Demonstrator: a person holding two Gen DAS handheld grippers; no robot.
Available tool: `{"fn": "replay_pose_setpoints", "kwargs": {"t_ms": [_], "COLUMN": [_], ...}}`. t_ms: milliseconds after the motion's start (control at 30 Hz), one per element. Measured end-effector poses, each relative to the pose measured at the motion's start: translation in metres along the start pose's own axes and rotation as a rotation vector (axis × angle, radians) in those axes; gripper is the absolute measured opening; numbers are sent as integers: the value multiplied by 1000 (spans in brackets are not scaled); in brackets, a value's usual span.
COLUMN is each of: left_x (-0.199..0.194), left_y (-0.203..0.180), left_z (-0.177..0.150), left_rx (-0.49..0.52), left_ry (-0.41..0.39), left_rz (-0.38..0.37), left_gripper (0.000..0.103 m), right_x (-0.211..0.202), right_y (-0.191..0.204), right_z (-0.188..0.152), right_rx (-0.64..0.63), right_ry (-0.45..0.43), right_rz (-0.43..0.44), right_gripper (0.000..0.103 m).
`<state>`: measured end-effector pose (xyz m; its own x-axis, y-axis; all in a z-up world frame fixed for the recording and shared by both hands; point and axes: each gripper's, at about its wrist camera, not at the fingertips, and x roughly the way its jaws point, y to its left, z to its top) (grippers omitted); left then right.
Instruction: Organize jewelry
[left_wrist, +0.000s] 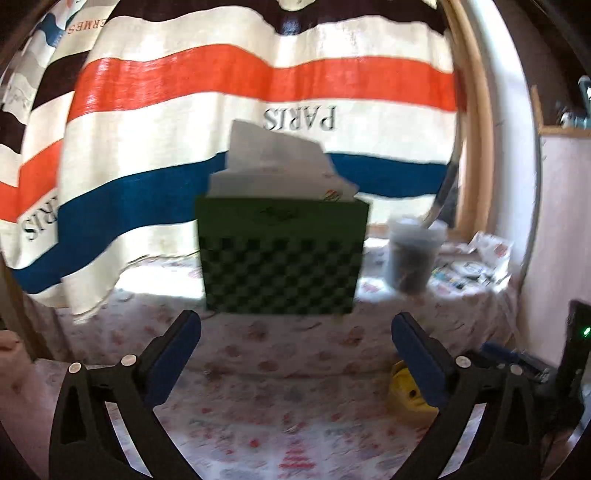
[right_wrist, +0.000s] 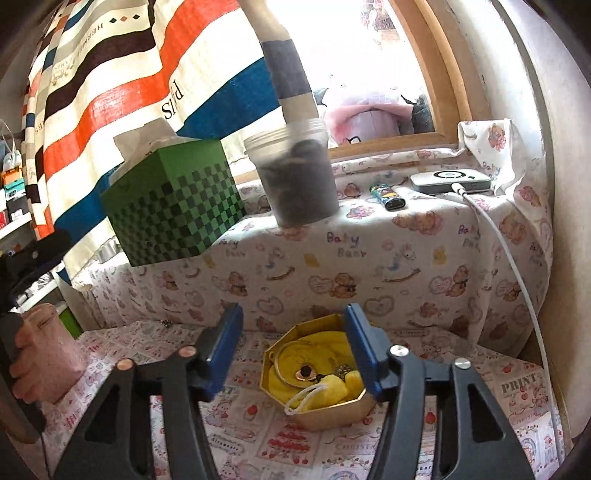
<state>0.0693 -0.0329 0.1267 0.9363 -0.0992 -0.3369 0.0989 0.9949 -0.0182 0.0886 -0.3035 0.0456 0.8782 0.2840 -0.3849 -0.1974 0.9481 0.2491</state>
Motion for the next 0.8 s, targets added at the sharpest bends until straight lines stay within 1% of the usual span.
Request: {"fn": "replay_pose_setpoints", "kwargs": {"t_ms": [100,200,267,400,500,533,567,600,667,733,800], "left_x": [-5,4,18,51,84,98,109,123,145,163,177], "left_y": [12,23,31,51,70,79,86,94,108,122,129], "left_z": [-7,-13,-16,-23,-29,-33,-37,-42,-54,-65,-72], "left_rx": [-9,-23,-28,-26,-33,-42,-53,-65,-101,-148,-171], "left_ry": [5,19,65,165,242,278,306,345,419,470,499], "left_rz": [-13,15,41,123,142,150,153,155,132,107,111], "left_gripper": [102,102,102,102,102,98,90,86,68,61,57], "right_x": [2,6,8,12,14,15,17,18,21,24,26], "right_y": [1,1,2,6,10,11,12,13,12,9,4], "right_z": [-2,-4,-6,-10,-13,-13,-14,-15,-17,-19,-19], "right_rx": [-9,-15,-24,-42,-62,-70,-76,-81,-85,-83,-73], "right_ry": [0,10,16,28,27,30,34,39,47,56,62], "right_rz": [-15,-25,-35,-52,-74,-93,-117,-152,-206,-245,-253], "right_gripper": [68,71,73,73,73,74,74,74,74,74,74]}}
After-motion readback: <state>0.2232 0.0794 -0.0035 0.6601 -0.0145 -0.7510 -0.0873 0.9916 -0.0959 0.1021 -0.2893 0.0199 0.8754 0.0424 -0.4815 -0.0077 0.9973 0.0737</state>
